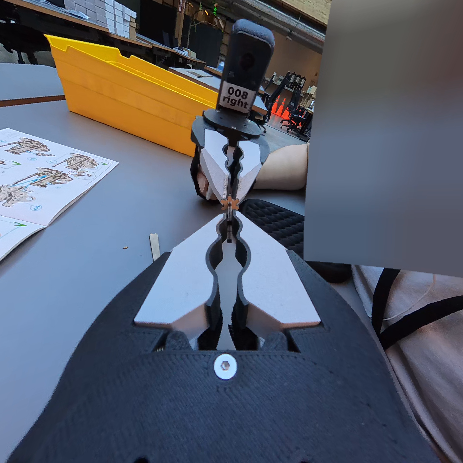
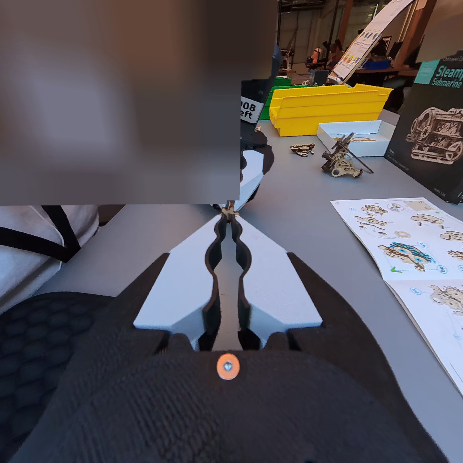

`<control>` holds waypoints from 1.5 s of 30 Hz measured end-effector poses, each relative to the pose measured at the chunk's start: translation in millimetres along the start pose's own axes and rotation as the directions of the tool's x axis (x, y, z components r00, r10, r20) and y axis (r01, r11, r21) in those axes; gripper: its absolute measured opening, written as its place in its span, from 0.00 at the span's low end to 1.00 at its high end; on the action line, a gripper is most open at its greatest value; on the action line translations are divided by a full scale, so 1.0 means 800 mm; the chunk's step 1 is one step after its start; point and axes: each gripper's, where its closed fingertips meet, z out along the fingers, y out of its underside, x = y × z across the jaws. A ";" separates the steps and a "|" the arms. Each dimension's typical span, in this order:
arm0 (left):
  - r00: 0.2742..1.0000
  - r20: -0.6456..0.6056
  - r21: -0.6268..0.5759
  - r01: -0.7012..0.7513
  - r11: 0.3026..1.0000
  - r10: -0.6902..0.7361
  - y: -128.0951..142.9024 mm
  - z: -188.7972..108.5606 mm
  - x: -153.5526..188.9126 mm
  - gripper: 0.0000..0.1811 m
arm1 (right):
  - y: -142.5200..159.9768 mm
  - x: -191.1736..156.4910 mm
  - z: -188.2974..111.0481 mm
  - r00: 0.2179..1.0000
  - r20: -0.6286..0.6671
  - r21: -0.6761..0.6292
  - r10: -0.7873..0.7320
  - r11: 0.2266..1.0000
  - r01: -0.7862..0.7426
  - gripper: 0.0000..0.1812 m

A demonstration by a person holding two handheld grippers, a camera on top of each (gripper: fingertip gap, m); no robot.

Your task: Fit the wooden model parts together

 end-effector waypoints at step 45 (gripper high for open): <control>0.835 -0.204 -0.157 0.486 0.859 -0.510 0.030 0.008 0.009 0.00 | 0.024 -0.021 0.009 0.905 -0.032 -0.153 -0.423 0.897 0.414 0.00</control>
